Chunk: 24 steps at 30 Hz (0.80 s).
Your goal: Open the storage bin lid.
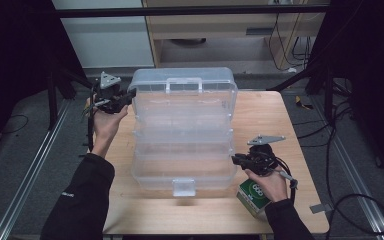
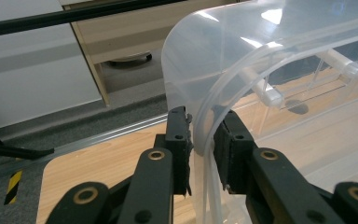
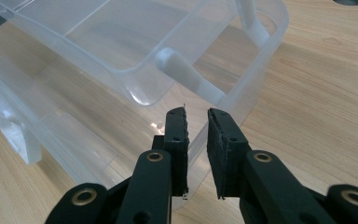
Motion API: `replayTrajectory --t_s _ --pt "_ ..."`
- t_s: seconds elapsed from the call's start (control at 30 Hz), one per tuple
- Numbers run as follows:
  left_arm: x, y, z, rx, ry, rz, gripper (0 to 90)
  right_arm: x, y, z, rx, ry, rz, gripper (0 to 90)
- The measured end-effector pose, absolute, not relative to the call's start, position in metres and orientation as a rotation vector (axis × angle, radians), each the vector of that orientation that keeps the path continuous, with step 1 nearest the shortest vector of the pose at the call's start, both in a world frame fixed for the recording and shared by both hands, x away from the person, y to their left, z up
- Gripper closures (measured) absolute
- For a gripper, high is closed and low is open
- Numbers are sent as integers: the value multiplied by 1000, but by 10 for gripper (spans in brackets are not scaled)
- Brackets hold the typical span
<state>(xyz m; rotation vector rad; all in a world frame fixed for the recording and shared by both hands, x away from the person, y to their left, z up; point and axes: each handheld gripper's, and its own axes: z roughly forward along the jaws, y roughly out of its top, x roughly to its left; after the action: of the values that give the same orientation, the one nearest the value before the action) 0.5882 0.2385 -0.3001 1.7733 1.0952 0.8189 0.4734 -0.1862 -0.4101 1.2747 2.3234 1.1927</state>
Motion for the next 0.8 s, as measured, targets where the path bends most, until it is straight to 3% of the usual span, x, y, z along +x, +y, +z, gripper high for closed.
replayTrajectory --t_s 0.8 --pt "629 234 -306 1792 1141 810 768 474 -187 -410 1278 2327 1195 778"
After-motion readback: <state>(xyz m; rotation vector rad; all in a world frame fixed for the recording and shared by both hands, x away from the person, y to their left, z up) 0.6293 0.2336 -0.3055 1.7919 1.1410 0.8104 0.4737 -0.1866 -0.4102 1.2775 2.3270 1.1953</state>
